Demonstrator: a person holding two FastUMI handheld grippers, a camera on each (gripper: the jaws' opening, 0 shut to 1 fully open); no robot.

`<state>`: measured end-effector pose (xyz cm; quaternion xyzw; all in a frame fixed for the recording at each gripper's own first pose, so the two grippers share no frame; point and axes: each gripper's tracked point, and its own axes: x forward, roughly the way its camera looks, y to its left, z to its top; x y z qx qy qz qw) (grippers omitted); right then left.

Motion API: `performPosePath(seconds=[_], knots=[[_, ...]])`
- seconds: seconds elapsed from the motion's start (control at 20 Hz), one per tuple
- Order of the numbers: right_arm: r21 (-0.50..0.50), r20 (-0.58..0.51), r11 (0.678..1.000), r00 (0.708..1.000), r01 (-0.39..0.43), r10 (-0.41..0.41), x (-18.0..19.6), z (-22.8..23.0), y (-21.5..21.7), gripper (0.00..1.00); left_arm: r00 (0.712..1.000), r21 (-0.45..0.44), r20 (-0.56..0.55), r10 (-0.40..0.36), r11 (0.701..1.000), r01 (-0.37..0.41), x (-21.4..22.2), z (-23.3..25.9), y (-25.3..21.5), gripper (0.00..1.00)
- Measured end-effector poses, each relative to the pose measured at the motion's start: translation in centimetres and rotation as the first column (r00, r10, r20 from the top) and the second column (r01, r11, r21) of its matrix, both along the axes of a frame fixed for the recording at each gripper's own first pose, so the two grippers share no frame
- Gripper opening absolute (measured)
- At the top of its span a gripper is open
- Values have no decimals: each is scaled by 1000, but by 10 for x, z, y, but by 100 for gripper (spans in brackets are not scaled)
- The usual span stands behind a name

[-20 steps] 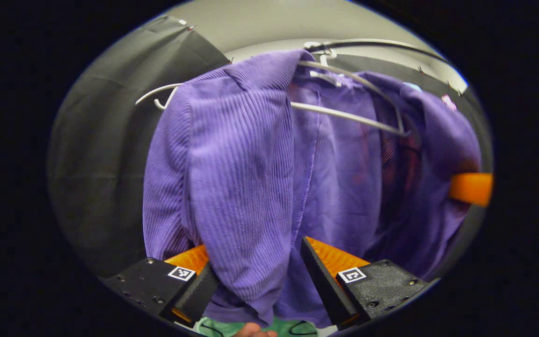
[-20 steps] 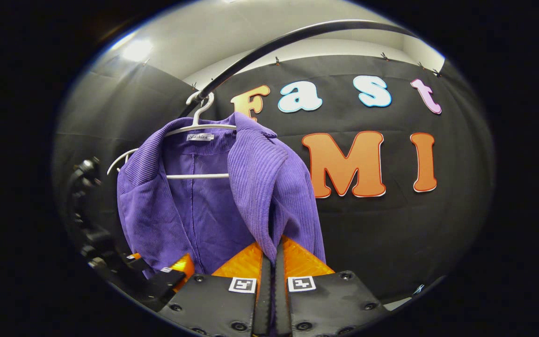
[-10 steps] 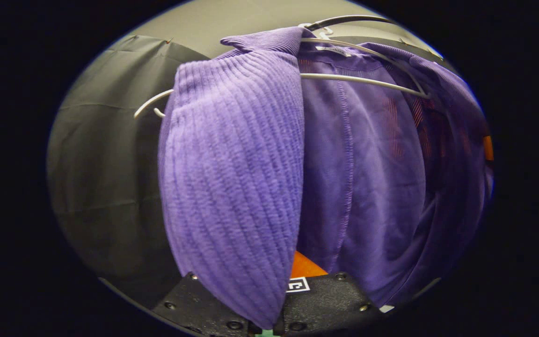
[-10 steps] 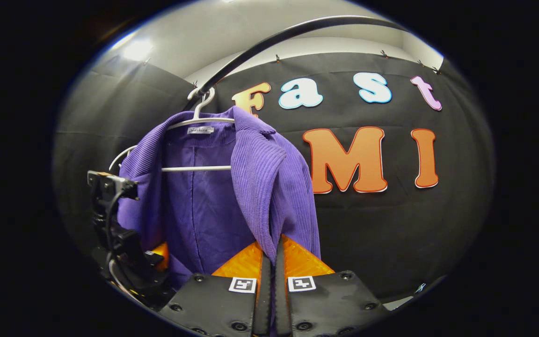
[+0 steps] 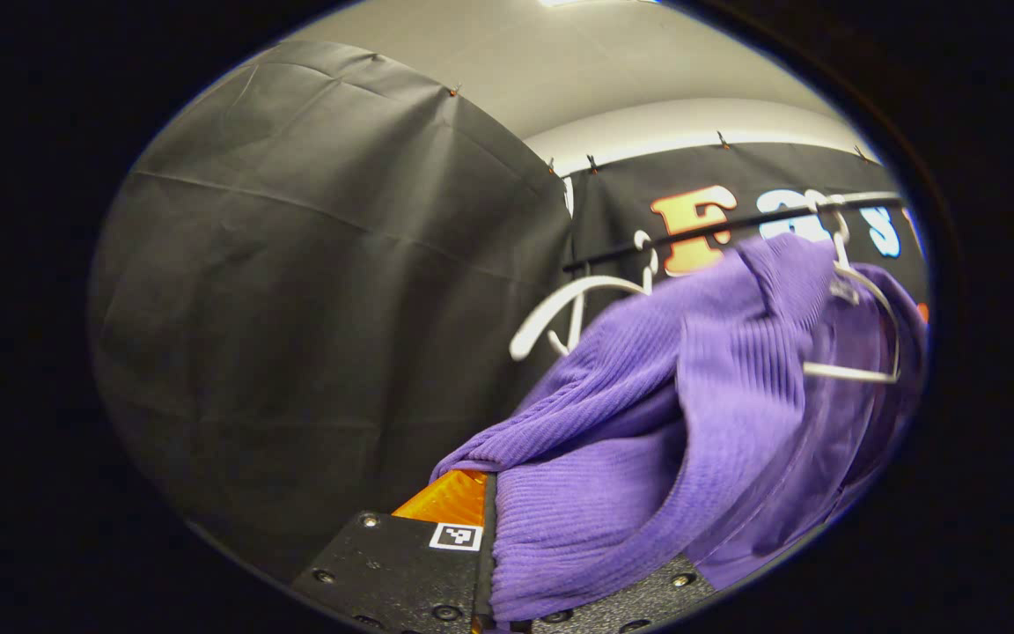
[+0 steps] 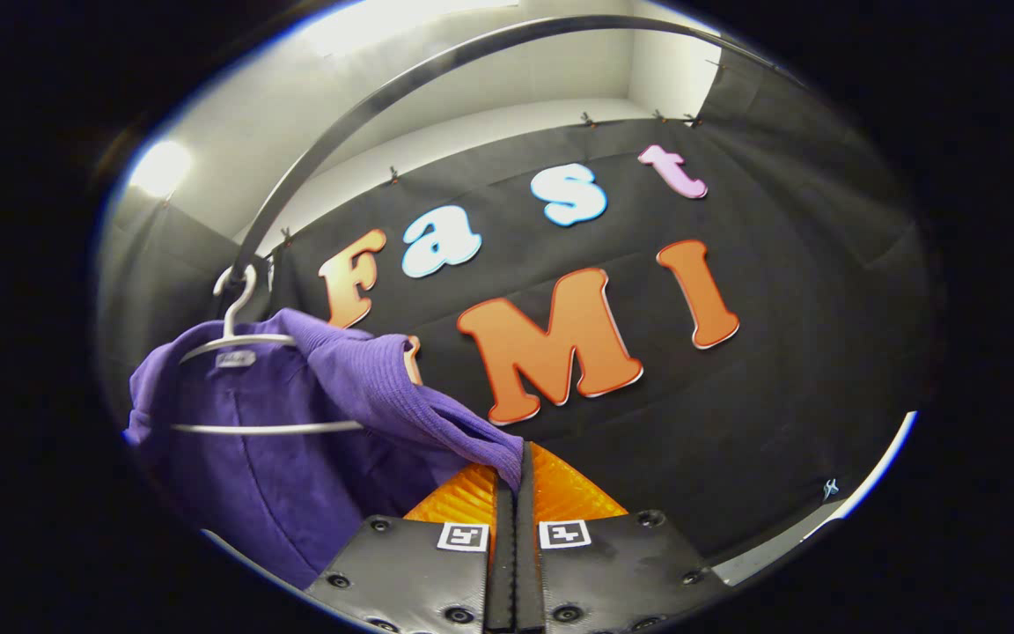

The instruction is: Grasp the clothes on the hanger with both hands and then place them into the laundry hamper below.

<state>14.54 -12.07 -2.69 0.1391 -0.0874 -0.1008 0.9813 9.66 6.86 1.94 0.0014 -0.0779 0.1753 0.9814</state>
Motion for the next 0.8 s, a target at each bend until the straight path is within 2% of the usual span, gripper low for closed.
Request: performPosePath(seconds=[0.15, 0.25, 0.35, 0.55, 0.7, 0.8], knots=[[97, 24, 995, 1000, 11, -14, 9, 13, -6, 7, 999, 5, 49, 23, 1000, -23, -11, 49, 28, 7], [127, 65, 992, 997, 26, -34, 24, 29, -15, 7, 996, 14, 76, 35, 999, -36, -2, 63, 33, 7], [111, 89, 993, 995, 44, -54, 38, 43, -21, 7, 994, 50, 99, 34, 998, -39, 7, 81, 34, 7], [81, 129, 996, 991, 25, -35, 60, 74, -21, 7, 989, 136, 149, 11, 990, -31, 22, 123, 32, 7], [101, 111, 995, 993, 18, -29, 87, 73, -32, 7, 991, 148, 130, -18, 989, -1, 34, 118, 26, 7], [114, 47, 993, 999, 17, -23, 108, 51, -38, 7, 996, 76, 84, -38, 997, 32, 42, 97, 28, 7]])
